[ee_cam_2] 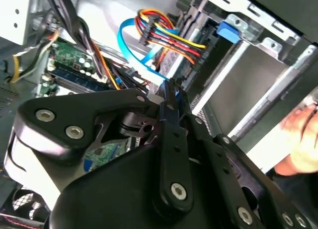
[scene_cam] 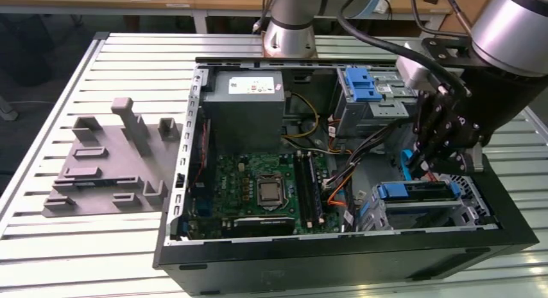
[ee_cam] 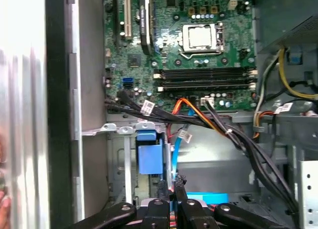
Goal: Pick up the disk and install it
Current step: 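Insert the second disk wire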
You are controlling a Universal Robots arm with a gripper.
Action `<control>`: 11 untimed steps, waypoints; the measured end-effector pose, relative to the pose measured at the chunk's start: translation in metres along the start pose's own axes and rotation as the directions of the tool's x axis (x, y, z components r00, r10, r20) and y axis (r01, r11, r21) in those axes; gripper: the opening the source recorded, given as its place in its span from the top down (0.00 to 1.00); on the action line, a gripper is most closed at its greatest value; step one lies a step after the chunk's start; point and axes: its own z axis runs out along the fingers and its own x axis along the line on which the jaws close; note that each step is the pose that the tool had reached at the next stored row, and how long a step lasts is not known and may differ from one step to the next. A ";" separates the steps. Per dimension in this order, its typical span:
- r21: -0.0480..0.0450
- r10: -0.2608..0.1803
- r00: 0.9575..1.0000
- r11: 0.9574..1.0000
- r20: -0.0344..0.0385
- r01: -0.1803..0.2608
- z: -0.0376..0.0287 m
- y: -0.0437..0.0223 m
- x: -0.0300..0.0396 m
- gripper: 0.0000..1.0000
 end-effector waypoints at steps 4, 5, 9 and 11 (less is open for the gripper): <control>-0.001 -0.001 1.000 1.000 0.018 0.001 0.0019 -0.0002 0.0029 0.84; -0.001 -0.001 1.000 1.000 0.018 0.001 0.0026 -0.0004 0.0043 0.84; -0.001 -0.001 1.000 1.000 0.018 0.001 0.0044 -0.0007 0.0082 0.84; -0.001 -0.001 1.000 1.000 0.018 0.001 0.0044 -0.0007 0.0082 0.84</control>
